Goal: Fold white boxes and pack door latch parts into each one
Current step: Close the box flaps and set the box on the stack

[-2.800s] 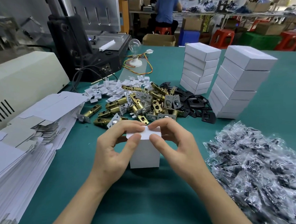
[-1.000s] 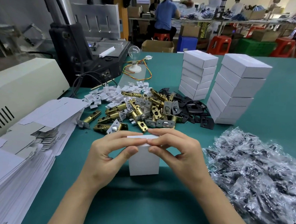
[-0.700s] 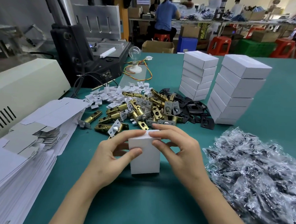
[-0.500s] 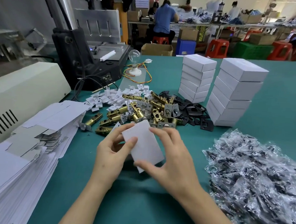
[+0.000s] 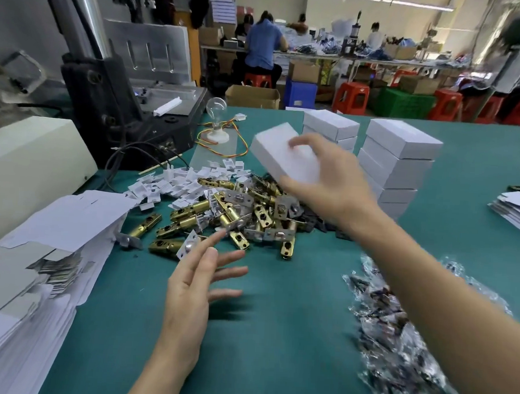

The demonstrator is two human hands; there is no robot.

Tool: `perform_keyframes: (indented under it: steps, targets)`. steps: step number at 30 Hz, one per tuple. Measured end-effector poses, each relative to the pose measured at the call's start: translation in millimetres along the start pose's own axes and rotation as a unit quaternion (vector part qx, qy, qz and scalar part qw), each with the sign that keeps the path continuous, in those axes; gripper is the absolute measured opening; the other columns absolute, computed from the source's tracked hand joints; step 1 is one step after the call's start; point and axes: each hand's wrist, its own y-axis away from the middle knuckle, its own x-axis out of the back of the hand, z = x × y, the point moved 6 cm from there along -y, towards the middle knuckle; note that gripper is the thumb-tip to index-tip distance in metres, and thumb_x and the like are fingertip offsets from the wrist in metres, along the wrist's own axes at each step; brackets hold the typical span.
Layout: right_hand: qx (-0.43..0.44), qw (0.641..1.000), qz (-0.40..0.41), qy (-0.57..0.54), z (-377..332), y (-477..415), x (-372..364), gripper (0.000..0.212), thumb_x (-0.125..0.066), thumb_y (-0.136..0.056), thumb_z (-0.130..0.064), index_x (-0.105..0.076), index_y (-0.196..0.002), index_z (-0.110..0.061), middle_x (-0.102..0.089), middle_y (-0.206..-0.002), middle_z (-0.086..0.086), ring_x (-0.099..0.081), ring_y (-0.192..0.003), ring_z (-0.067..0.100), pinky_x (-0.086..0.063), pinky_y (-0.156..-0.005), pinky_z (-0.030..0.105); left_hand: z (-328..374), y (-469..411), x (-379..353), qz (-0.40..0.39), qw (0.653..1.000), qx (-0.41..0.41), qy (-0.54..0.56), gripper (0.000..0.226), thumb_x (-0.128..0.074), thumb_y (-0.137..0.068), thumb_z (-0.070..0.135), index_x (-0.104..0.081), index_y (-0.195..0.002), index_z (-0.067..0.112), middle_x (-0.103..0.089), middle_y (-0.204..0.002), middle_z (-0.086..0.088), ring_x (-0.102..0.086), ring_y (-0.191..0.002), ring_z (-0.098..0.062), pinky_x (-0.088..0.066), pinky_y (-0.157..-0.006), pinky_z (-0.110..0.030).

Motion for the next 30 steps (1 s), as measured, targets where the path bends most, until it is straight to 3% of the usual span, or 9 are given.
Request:
perform_keyframes:
  steps: [5, 9, 13, 16, 21, 30]
  targets:
    - [-0.02, 0.989, -0.031, 0.146, 23.7, -137.7, 32.8, 0.059, -0.079, -0.081, -0.035, -0.057, -0.135, -0.024, -0.058, -0.142, 0.006, -0.054, -0.126, 0.028, -0.047, -0.104, 0.043, -11.3, -2.0, -10.2, -0.051, 0.998, 0.014, -0.034, 0.044, -0.053, -0.093, 0.047, -0.069, -0.13, 0.03, -0.08, -0.111, -0.001, -0.078, -0.098, -0.021, -0.065, -0.068, -0.034]
    - [-0.057, 0.968, -0.094, 0.224, 50.4, -194.7, 37.2, 0.056, -0.078, -0.085, -0.033, -0.06, -0.135, -0.015, -0.053, -0.145, 0.012, -0.049, -0.13, 0.032, -0.042, -0.102, 0.042, -16.6, -4.2, -15.3, -0.071, 0.996, 0.02, -0.042, 0.041, -0.057, -0.095, 0.053, -0.069, -0.128, 0.031, -0.08, -0.112, 0.001, -0.077, -0.099, -0.021, -0.065, -0.07, -0.035]
    - [-0.089, 0.96, -0.134, 0.231, 76.9, -210.3, 26.6, 0.054, -0.075, -0.09, -0.032, -0.059, -0.136, -0.009, -0.054, -0.144, 0.017, -0.05, -0.131, 0.037, -0.043, -0.101, 0.043, -21.8, -4.6, -17.4, -0.092, 0.994, 0.031, -0.055, 0.031, -0.057, -0.095, 0.047, -0.074, -0.12, 0.043, -0.08, -0.112, 0.003, -0.077, -0.1, -0.019, -0.065, -0.071, -0.035]
    - [-0.102, 0.955, -0.156, 0.23, 92.8, -213.7, 15.6, 0.049, -0.072, -0.093, -0.028, -0.061, -0.134, -0.005, -0.056, -0.14, 0.02, -0.052, -0.127, 0.039, -0.044, -0.097, 0.042, -22.2, -5.1, -18.7, -0.109, 0.991, 0.03, -0.065, 0.031, -0.06, -0.089, 0.055, -0.071, -0.118, 0.052, -0.079, -0.113, 0.004, -0.076, -0.102, -0.018, -0.064, -0.072, -0.035]
    - [-0.105, 0.951, -0.158, 0.244, 96.8, -214.4, 13.6, 0.047, -0.066, -0.096, -0.023, -0.059, -0.134, 0.004, -0.055, -0.138, 0.028, -0.051, -0.128, 0.045, -0.044, -0.106, 0.052, -21.8, -4.2, -18.7, -0.115, 0.991, 0.02, -0.068, 0.037, -0.055, -0.086, 0.061, -0.071, -0.118, 0.052, -0.079, -0.114, 0.004, -0.075, -0.104, -0.018, -0.063, -0.071, -0.033]
    - [-0.083, 0.942, -0.14, 0.294, 99.5, -206.6, 17.0, 0.042, -0.062, -0.098, -0.023, -0.059, -0.133, 0.0, -0.058, -0.132, 0.024, -0.054, -0.12, 0.042, -0.049, -0.098, 0.047, -18.4, -5.0, -18.9, -0.117, 0.99, 0.014, -0.074, 0.038, -0.055, -0.085, 0.062, -0.071, -0.118, 0.052, -0.079, -0.113, 0.004, -0.075, -0.103, -0.017, -0.063, -0.072, -0.033]
